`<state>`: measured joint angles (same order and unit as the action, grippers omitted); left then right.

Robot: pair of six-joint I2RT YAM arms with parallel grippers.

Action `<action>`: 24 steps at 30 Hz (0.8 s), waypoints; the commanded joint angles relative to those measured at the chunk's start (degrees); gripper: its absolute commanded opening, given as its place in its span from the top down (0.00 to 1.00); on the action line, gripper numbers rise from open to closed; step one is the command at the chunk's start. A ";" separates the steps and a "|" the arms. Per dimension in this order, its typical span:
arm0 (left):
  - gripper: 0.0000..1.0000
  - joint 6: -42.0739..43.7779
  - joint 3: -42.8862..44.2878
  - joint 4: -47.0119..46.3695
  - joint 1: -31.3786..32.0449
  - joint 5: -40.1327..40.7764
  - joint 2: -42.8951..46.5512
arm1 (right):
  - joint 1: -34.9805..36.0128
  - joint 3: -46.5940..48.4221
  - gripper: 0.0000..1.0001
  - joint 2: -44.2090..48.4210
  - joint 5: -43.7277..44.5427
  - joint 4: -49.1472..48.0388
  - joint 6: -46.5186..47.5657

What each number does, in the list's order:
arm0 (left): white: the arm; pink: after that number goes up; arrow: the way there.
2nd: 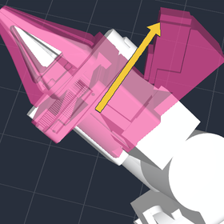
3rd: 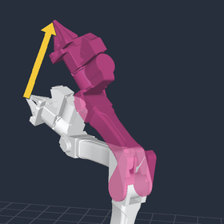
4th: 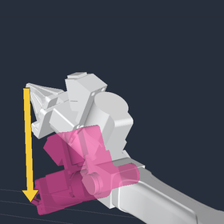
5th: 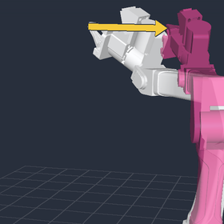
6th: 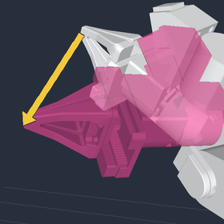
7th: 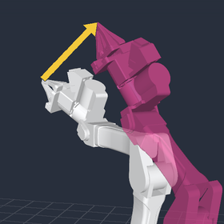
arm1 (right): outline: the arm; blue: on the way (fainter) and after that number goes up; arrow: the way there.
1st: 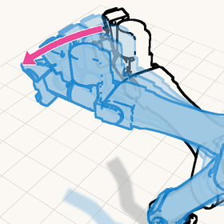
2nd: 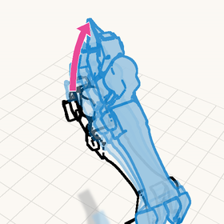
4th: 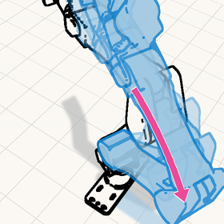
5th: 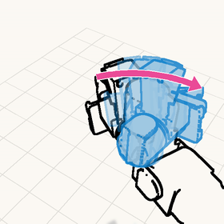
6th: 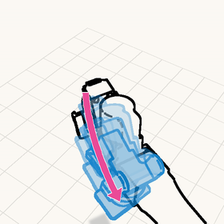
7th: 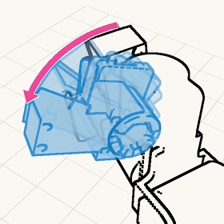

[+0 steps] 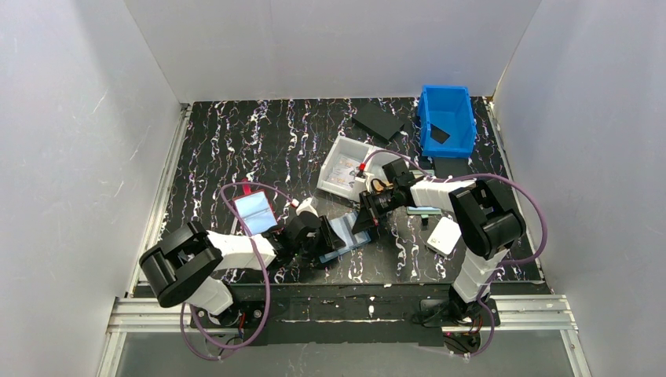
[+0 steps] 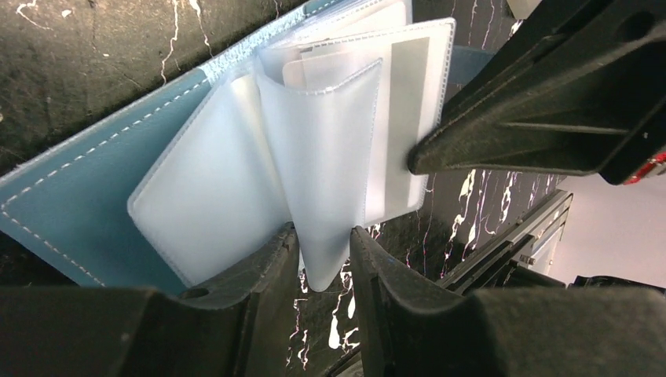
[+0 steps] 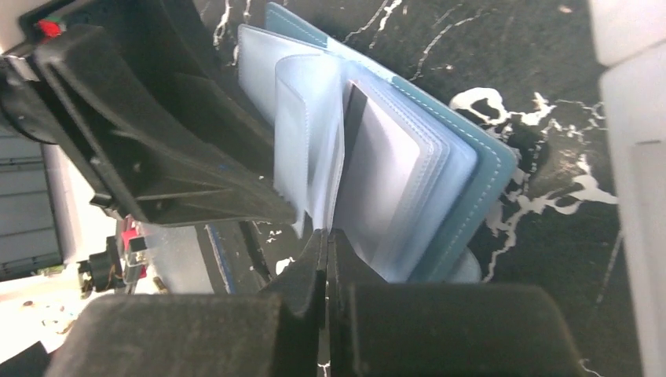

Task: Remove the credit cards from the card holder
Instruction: Remove the credit card from the card holder.

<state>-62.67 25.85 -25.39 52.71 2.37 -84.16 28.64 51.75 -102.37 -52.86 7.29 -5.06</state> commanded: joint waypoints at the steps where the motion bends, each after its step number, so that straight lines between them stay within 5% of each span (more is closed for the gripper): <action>1: 0.66 0.55 -3.46 9.24 -0.72 1.97 0.25 | 0.37 0.73 0.99 -0.05 4.13 1.46 1.32; 6: 0.59 -2.26 -6.19 9.38 -1.70 3.27 3.44 | 0.36 0.06 0.99 2.95 7.15 0.75 1.66; 14: 0.67 -7.35 -8.51 16.14 -4.49 5.90 7.21 | 0.36 -0.40 0.99 4.87 7.70 0.25 1.47; 24: 0.62 1.32 -7.09 17.13 -4.62 3.44 17.02 | 1.26 -1.21 0.99 6.69 4.71 -2.21 0.08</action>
<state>-67.05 19.64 -15.92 48.62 4.10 -70.63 29.30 51.24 -99.31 -47.09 7.75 -4.99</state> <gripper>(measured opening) 0.356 0.028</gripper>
